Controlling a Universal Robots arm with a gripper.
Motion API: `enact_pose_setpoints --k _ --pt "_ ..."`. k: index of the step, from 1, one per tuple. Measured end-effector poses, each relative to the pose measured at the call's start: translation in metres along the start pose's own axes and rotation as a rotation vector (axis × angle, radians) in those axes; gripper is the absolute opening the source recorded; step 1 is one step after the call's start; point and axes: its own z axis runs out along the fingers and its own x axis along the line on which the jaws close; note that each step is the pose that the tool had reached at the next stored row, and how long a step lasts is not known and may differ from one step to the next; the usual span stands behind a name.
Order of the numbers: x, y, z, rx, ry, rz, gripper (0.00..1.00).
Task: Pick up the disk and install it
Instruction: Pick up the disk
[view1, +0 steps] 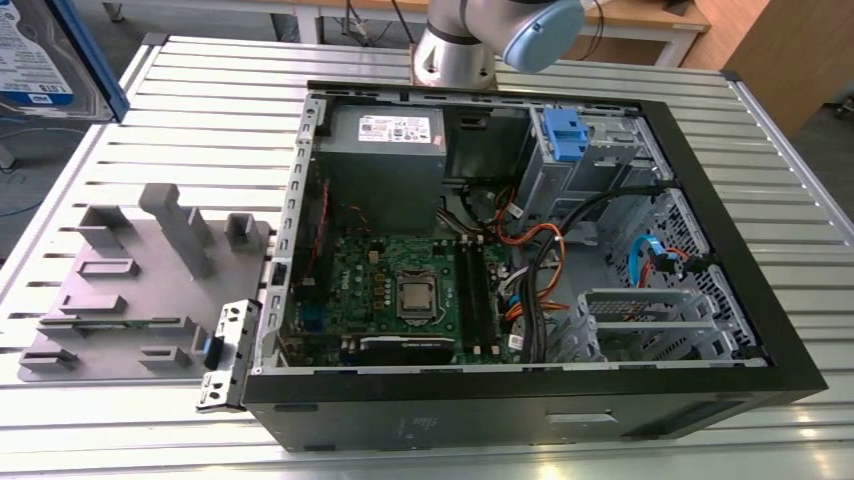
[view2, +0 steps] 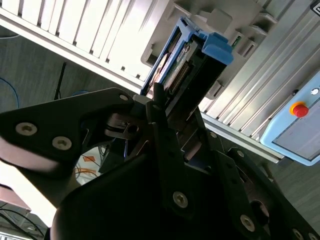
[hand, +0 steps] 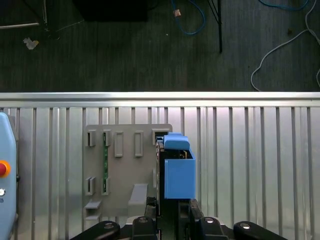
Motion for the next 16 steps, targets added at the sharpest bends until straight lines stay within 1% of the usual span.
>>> enact_pose_setpoints --k 6,16 --pt "-0.0001 -0.0060 -0.0001 0.0001 0.0000 0.000 0.35" --pt "-0.0005 -0.0234 -0.0005 0.0001 -0.0001 0.000 0.35"
